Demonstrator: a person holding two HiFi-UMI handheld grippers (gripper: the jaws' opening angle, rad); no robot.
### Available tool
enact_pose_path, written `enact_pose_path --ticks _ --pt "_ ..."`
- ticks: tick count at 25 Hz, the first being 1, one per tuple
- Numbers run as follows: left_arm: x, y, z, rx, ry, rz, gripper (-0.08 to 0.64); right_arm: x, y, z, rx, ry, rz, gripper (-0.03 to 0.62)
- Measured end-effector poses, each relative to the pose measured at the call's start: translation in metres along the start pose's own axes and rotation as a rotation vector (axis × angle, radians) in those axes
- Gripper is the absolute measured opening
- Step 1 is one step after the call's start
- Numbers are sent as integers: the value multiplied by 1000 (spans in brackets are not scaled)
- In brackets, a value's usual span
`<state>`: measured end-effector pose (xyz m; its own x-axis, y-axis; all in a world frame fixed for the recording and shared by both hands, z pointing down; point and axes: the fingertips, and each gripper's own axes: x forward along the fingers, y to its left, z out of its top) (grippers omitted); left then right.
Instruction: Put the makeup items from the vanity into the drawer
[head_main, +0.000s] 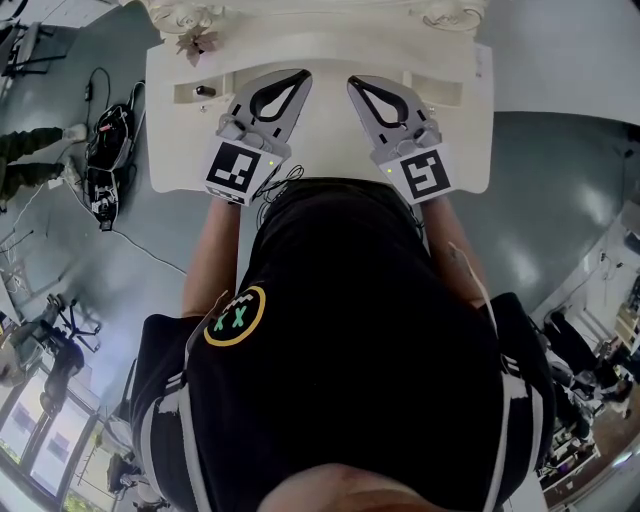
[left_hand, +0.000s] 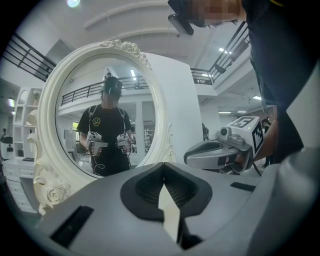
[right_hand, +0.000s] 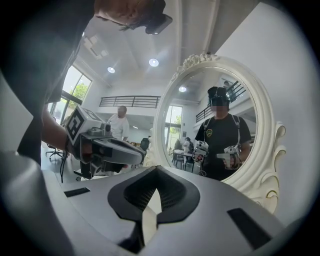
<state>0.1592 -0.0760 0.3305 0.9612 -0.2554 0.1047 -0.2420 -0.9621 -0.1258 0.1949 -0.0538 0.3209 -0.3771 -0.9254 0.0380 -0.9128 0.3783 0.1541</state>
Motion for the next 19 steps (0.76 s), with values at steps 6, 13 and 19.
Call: enact_pose_path --ticks 6,13,19 --pt "0 2 -6 2 5 -9 20 6 2 -6 12 3 5 20" --pt "-1 1 -8 -2 9 -9 20 6 3 -7 7 0 8 20" --pt "-3 2 -8 -10 13 1 20 6 3 -3 8 -3 8 20"
